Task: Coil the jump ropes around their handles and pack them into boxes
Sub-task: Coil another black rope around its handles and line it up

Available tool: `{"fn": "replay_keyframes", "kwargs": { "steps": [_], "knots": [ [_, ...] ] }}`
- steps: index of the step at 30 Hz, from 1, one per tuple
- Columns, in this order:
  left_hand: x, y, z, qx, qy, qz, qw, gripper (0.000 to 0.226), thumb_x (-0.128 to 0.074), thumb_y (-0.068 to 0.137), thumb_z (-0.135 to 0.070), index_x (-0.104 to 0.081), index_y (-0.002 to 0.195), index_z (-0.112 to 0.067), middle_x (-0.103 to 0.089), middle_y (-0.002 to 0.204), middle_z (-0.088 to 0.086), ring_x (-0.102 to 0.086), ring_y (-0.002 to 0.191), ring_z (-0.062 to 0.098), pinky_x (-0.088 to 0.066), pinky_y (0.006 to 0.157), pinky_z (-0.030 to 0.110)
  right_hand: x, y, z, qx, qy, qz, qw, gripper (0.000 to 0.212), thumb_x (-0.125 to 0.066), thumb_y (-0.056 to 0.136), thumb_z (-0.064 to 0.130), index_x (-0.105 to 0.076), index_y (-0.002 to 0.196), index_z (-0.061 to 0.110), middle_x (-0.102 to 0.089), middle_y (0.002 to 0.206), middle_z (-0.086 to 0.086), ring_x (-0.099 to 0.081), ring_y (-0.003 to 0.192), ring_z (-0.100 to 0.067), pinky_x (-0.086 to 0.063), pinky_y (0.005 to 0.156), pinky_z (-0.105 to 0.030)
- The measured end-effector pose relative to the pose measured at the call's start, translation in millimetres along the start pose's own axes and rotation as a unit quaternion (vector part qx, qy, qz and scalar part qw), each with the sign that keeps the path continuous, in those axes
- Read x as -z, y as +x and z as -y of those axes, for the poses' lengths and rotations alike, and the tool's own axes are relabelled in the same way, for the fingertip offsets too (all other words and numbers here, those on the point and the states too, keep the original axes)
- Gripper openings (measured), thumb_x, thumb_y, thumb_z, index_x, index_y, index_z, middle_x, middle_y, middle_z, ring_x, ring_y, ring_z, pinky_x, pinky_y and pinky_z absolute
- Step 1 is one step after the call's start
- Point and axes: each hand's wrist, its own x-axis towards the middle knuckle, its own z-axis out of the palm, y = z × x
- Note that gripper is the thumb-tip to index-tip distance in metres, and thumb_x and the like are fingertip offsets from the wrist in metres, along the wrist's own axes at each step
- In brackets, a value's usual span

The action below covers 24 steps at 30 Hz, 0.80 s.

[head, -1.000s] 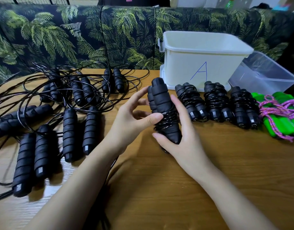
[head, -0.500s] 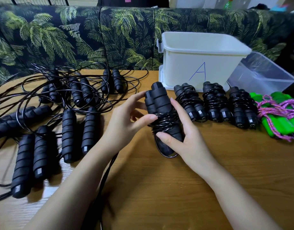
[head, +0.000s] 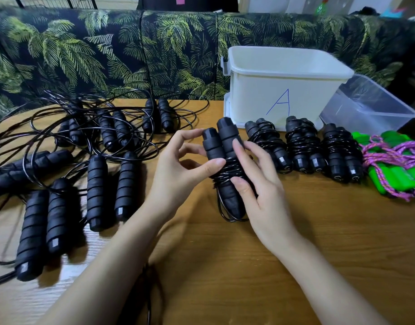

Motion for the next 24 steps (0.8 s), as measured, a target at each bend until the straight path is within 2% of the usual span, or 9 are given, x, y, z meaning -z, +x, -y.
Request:
{"fn": "replay_keyframes", "kwargs": {
  "steps": [3, 5, 8, 10, 12, 14, 17, 22, 24],
  "knots": [
    [-1.4, -1.1, -1.7, 0.007, 0.001, -0.002, 1.000, 0.063, -0.083, 0.066, -0.025, -0.059, 0.123, -0.015, -0.071, 0.102, 0.001, -0.063, 0.079, 0.010, -0.054, 0.073, 0.026, -0.5, 0.8, -0.2, -0.026, -0.033, 0.029, 0.999, 0.054, -0.039, 0.101, 0.027, -0.024, 0.152, 0.033, -0.028, 0.160, 0.002, -0.017, 0.129, 0.028, -0.020, 0.094, 0.007],
    [0.6, -0.3, -2.0, 0.021, -0.008, 0.021, 1.000, 0.063, -0.085, 0.067, -0.023, -0.060, 0.125, -0.018, -0.073, 0.107, 0.004, -0.065, 0.082, 0.013, -0.055, 0.077, 0.028, 2.4, 1.5, 1.3, -0.056, -0.020, 0.053, 0.997, 0.058, -0.036, 0.100, 0.042, -0.018, 0.155, 0.034, -0.022, 0.162, 0.008, -0.016, 0.134, 0.023, -0.021, 0.095, 0.005],
    [0.3, -0.6, -0.2, 0.015, 0.003, 0.031, 0.999, 0.062, -0.086, 0.067, -0.022, -0.061, 0.124, -0.023, -0.074, 0.106, 0.001, -0.066, 0.080, 0.014, -0.058, 0.077, 0.031, 5.3, 0.0, 4.8, -0.079, -0.089, 0.071, 0.990, 0.089, -0.046, 0.081, 0.070, -0.010, 0.156, 0.039, -0.015, 0.161, 0.016, -0.025, 0.143, 0.001, -0.040, 0.095, -0.020],
    [-2.1, -1.8, 0.0, -0.005, 0.023, 0.015, 1.000, 0.060, -0.086, 0.068, -0.022, -0.062, 0.123, -0.022, -0.074, 0.101, -0.004, -0.065, 0.076, 0.009, -0.055, 0.070, 0.026, 6.2, 1.2, 11.2, -0.098, -0.158, 0.079, 0.979, 0.108, -0.060, 0.069, 0.075, -0.006, 0.156, 0.040, -0.016, 0.160, 0.018, -0.024, 0.145, -0.005, -0.045, 0.093, -0.034],
    [-5.2, -3.2, 1.0, -0.011, 0.043, 0.006, 0.999, 0.063, -0.087, 0.065, -0.026, -0.062, 0.123, -0.022, -0.072, 0.099, -0.008, -0.061, 0.065, 0.007, -0.051, 0.064, 0.021, 4.9, 2.3, 14.4, -0.119, -0.200, 0.087, 0.969, 0.116, -0.072, 0.066, 0.069, -0.004, 0.156, 0.038, -0.017, 0.160, 0.017, -0.024, 0.145, -0.007, -0.046, 0.093, -0.037],
    [-8.2, -4.9, 3.0, -0.010, 0.061, 0.023, 0.998, 0.070, -0.088, 0.063, -0.032, -0.060, 0.127, -0.023, -0.071, 0.104, -0.009, -0.062, 0.059, 0.009, -0.052, 0.062, 0.024, 3.0, 1.2, 12.0, -0.130, -0.220, 0.076, 0.964, 0.112, -0.078, 0.070, 0.057, -0.008, 0.156, 0.036, -0.021, 0.160, 0.013, -0.033, 0.142, -0.013, -0.048, 0.088, -0.038],
    [-8.8, -5.3, 4.5, -0.012, 0.075, 0.065, 0.995, 0.076, -0.086, 0.066, -0.029, -0.055, 0.135, -0.023, -0.069, 0.112, -0.011, -0.071, 0.069, 0.017, -0.057, 0.072, 0.037, 0.8, -2.1, -0.3, -0.109, -0.195, 0.030, 0.974, 0.099, -0.081, 0.073, 0.036, -0.026, 0.154, 0.029, -0.027, 0.155, 0.006, -0.046, 0.128, -0.015, -0.049, 0.080, -0.033],
    [-3.8, -2.4, 1.9, -0.027, 0.062, 0.121, 0.990, 0.070, -0.075, 0.077, -0.015, -0.047, 0.140, -0.026, -0.066, 0.122, -0.009, -0.068, 0.078, 0.010, -0.055, 0.086, 0.036, 1.6, 1.0, -11.4, -0.091, -0.061, -0.012, 0.994, 0.093, -0.086, 0.068, 0.015, -0.041, 0.150, 0.018, -0.045, 0.135, -0.003, -0.044, 0.114, 0.005, -0.030, 0.094, -0.002],
    [-1.9, -1.5, 1.4, -0.026, 0.055, 0.141, 0.988, 0.066, -0.072, 0.081, -0.012, -0.047, 0.141, -0.023, -0.064, 0.130, -0.006, -0.066, 0.082, 0.008, -0.054, 0.091, 0.036, 1.9, 1.9, -10.5, -0.092, -0.020, -0.027, 0.995, 0.089, -0.086, 0.068, 0.010, -0.046, 0.147, 0.019, -0.049, 0.130, 0.000, -0.044, 0.112, 0.015, -0.030, 0.093, 0.001]
  ]
}}
